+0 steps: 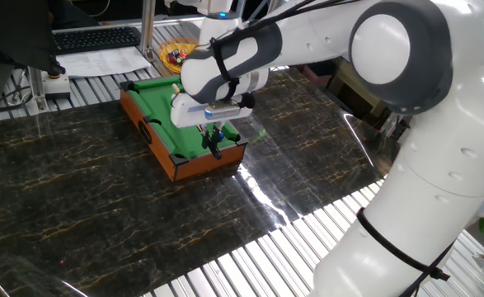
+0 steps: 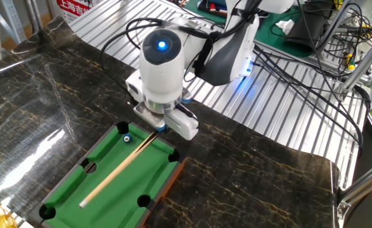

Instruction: Hit the pool ball

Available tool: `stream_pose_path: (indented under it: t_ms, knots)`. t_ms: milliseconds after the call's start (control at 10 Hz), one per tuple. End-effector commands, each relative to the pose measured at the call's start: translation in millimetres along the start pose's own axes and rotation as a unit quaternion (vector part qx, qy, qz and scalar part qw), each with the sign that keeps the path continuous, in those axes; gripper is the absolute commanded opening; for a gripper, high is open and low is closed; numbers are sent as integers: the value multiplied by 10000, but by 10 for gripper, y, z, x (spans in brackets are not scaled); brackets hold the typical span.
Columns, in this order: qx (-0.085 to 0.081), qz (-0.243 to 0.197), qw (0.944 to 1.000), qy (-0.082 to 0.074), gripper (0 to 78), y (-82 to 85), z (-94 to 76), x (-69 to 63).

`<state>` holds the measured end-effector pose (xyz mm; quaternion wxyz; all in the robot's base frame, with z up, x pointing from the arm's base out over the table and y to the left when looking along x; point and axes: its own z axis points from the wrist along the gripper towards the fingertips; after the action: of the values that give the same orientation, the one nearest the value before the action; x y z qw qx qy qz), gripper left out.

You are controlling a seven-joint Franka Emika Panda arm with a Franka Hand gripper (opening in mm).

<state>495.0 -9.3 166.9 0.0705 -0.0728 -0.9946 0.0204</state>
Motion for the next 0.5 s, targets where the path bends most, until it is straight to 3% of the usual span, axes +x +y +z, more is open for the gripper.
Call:
stream_pose_path:
  t_ms: [100,200,300,500]
  knots:
    - [4,594,9982,-5,11,304,-326,-21]
    - [-3,633,9980,-3,11,340,-370,-23]
    - [-10,807,9967,-11,11,497,-549,-12]
    - [-67,1151,9933,-61,11,588,-616,35]
